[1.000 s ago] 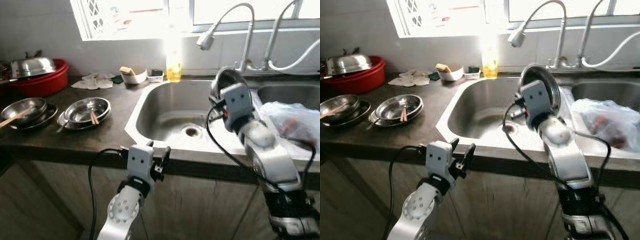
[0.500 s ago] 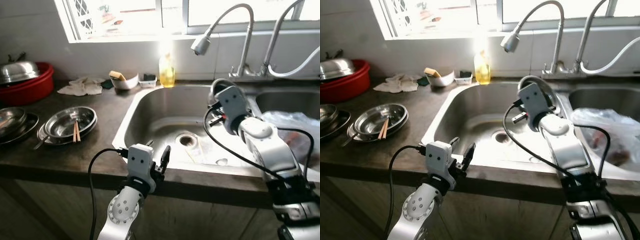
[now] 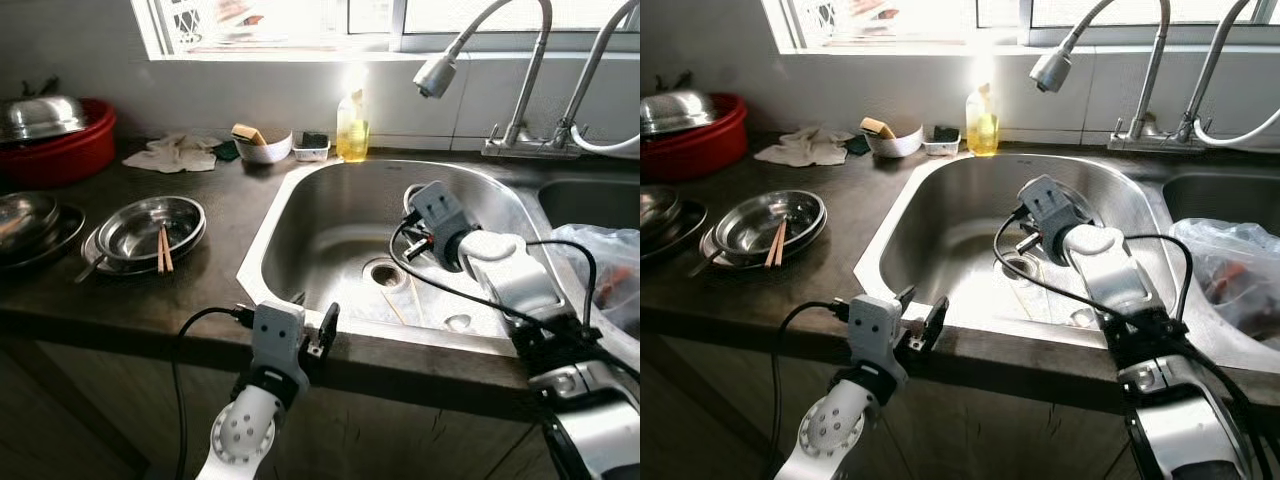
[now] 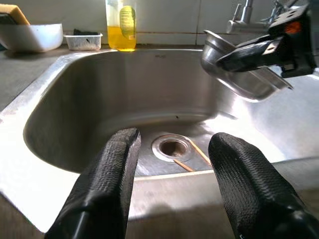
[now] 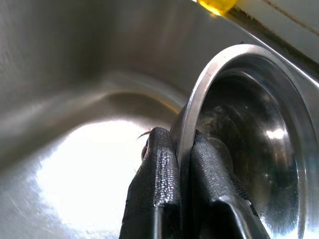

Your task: Kitchen organization

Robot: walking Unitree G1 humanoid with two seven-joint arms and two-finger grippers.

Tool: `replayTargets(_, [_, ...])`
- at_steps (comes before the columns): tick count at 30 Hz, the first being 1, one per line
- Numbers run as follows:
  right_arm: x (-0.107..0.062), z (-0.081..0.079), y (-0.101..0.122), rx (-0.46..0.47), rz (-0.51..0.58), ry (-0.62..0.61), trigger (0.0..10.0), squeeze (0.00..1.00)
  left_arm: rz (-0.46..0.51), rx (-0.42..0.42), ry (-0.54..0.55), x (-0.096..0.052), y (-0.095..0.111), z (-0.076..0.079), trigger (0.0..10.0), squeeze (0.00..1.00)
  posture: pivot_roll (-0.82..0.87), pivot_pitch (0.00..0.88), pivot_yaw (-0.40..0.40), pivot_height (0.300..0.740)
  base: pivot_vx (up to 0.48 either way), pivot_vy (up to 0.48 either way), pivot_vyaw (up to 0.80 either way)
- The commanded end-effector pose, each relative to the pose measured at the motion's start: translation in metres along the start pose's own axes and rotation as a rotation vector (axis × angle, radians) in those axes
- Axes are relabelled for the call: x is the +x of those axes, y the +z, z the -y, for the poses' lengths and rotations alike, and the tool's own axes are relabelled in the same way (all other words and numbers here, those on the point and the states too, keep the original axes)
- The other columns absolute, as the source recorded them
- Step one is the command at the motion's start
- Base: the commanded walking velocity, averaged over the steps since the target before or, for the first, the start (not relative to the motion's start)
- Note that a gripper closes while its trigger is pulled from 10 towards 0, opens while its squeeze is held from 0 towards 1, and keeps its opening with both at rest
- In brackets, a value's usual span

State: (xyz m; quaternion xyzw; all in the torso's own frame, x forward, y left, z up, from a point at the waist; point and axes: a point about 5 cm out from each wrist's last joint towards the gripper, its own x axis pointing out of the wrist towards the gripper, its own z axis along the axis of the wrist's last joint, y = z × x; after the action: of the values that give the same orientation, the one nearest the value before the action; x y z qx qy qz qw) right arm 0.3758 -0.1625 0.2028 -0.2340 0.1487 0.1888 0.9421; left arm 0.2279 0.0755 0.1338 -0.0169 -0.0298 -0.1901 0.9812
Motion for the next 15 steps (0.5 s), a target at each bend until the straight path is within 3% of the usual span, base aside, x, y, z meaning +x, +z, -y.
replayTargets(1, [0.004, 0.001, -0.004, -0.030, -0.036, 0.015, 10.0, 0.00, 0.008, 0.008, 0.004, -0.003, 0.005, 0.001, 10.0, 0.00, 0.09, 0.088, -0.018, 0.740, 0.000, 0.000, 0.00])
replayTargets(9, [0.016, -0.007, -0.028, -0.084, -0.154, 0.068, 10.0, 0.00, -0.005, 0.005, 0.022, -0.011, 0.009, 0.002, 10.0, 0.00, 0.11, 0.138, -0.028, 0.740, 0.000, 0.000, 0.00])
replayTargets(15, [0.018, -0.011, -0.034, -0.141, -0.180, 0.081, 10.0, 0.00, -0.010, 0.006, 0.033, -0.011, 0.010, 0.001, 10.0, 0.00, 0.12, 0.155, -0.029, 0.740, 0.000, 0.000, 0.00])
